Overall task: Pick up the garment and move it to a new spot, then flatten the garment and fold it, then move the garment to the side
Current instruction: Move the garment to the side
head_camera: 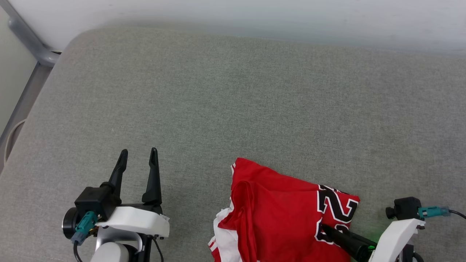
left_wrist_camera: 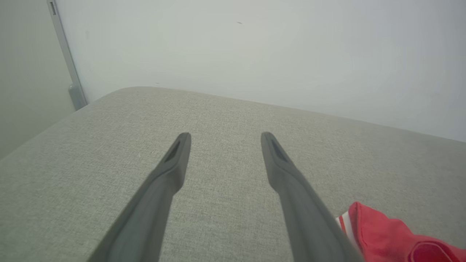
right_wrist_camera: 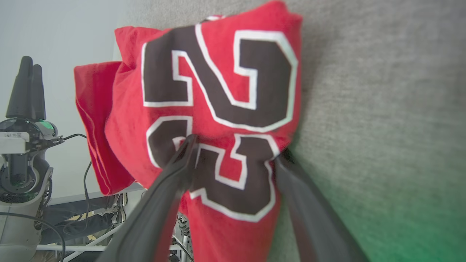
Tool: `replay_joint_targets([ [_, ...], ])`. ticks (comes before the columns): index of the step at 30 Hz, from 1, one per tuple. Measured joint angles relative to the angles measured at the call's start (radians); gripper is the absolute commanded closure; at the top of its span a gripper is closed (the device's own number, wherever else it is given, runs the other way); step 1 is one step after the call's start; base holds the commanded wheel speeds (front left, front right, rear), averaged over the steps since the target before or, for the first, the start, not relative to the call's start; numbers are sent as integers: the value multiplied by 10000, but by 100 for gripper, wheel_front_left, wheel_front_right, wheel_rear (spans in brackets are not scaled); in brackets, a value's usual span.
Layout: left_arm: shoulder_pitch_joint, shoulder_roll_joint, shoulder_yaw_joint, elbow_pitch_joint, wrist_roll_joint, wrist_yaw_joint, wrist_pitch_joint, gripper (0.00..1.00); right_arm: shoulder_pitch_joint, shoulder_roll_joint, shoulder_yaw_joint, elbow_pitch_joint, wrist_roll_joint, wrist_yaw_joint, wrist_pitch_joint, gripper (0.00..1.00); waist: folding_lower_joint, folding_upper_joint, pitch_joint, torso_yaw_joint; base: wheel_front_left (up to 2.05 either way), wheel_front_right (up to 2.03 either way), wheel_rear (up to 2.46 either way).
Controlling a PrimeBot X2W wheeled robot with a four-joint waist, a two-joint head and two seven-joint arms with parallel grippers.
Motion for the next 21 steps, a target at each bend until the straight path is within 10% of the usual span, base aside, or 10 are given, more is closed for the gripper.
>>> replay_joint_targets([
  [2,0,-56,113,33,75,-81,0,0,-107,-56,125,98,0,0,-2,100,0,0,-32,-5,0,0,0],
  [21,640,-132,594,17,610,-451,-2,0,-399,-1218,267,-1093,-1992,-27,82,100,0,1,-1296,-1419,0,0,0],
])
